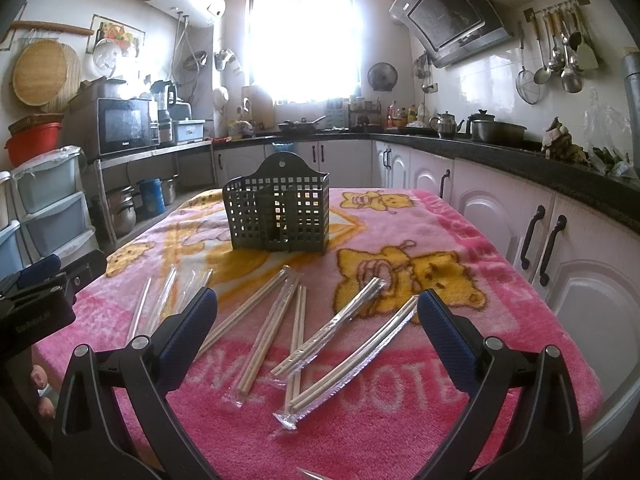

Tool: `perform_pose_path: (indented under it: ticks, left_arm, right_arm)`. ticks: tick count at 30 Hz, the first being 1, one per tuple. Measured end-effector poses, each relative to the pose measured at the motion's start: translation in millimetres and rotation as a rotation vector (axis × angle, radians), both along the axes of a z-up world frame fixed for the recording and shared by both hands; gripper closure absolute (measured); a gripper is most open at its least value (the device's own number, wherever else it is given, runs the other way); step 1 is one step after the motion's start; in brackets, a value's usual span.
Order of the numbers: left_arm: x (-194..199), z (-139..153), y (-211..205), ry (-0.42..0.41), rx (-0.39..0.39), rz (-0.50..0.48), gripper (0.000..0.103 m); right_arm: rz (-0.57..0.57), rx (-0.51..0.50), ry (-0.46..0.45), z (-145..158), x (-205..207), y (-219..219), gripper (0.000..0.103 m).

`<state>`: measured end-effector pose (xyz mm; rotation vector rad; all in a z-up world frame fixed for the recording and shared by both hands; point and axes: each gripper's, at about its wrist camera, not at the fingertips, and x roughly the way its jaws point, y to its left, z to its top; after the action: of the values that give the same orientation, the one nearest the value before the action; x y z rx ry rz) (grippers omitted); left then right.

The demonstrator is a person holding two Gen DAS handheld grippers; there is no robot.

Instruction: Organize utensils

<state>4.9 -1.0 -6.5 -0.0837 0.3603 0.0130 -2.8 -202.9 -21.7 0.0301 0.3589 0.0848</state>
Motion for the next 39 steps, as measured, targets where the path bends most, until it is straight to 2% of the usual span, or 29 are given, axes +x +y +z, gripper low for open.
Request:
perform_pose_path:
  ticks: [9, 17, 21, 24, 33, 39]
  left_arm:
    - [8.2, -3.0, 23.1, 0.043, -0.034, 0.037, 0.011]
    - [23.7, -5.5, 53.3, 0.084, -0.080, 0.073, 0.011]
    - [35.1, -6.8, 64.6, 0.120, -0.075, 0.098, 0.011]
    - [44.7, -8.4, 70.5, 0.144, -0.094, 0.077, 0.011]
    - [79.3, -14.6, 72.3, 0.221, -0.074, 0.037, 0.011]
    - [106.9, -24.5, 81.9, 0.296, -0.105, -0.013, 0.013]
  right_arm:
    - [0.064, -0.022, 0.045, 2.1, 17.8, 10.5, 0.006]
    - [0.129, -0.025, 0.140, -2.6, 48.4, 25.4, 0.006]
    - [0.157, -0.034, 0.182, -3.8, 66.2, 34.1, 0.006]
    - [0.172, -0.032, 0.210, -5.6, 78.7, 39.7, 0.006]
    - [0.223, -0.030, 0.300, -11.2, 114.5, 55.4, 0.006]
    - [0.235, -0.011, 0.391, -19.8, 140.0, 58.8, 0.006]
